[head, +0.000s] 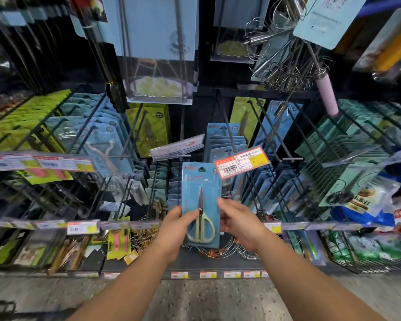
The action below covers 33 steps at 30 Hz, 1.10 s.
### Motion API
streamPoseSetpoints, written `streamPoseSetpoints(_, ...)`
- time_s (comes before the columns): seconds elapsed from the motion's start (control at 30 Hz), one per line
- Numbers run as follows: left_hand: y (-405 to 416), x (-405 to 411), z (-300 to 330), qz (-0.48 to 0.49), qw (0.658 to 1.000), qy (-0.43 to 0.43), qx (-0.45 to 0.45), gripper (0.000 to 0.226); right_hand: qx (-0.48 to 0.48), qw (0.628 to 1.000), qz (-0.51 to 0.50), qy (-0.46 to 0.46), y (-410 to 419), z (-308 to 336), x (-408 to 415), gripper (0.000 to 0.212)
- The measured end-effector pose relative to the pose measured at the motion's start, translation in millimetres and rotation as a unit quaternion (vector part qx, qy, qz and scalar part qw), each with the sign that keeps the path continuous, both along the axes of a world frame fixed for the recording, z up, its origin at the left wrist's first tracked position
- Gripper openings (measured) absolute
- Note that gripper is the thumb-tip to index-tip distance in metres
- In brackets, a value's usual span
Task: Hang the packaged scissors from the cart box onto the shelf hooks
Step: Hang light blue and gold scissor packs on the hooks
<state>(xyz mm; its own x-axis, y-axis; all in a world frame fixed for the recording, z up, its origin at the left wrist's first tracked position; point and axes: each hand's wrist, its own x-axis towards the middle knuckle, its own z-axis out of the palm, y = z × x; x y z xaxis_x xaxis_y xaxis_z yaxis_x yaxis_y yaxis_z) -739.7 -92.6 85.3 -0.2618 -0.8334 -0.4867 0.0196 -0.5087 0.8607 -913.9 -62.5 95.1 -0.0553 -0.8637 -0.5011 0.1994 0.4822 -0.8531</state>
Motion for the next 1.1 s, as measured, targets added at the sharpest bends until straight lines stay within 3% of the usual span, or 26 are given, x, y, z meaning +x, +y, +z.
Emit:
streamPoseSetpoints(0.13,4.9,-13.5,0.2,-0.015,0.999,0.007,-0.038,0.023,-0.043,0.997,0.008,0.062,9.7,0.8,-3.3,0.016)
streamPoseSetpoints(0.37,7.7,-38.6,10.0,-0.037,0.996,-0.008,-0.08,0.015,-0.063,0.996,-0.049,0.032,22.6,5.9,-22.7,0.015)
streamPoseSetpoints(0.8,8.1,-58.8,18.5,-0.001,0.997,0.001,-0.077,0.011,-0.083,0.993,-0.086,0.005,14.4,11.0,-31.2,0.017)
streamPoseSetpoints(1.1,-2.8,-63.4,18.0,-0.065,0.974,-0.161,-0.144,0.027,-0.073,0.98,-0.082,0.165,-6.1,9.2,-36.0,0.012)
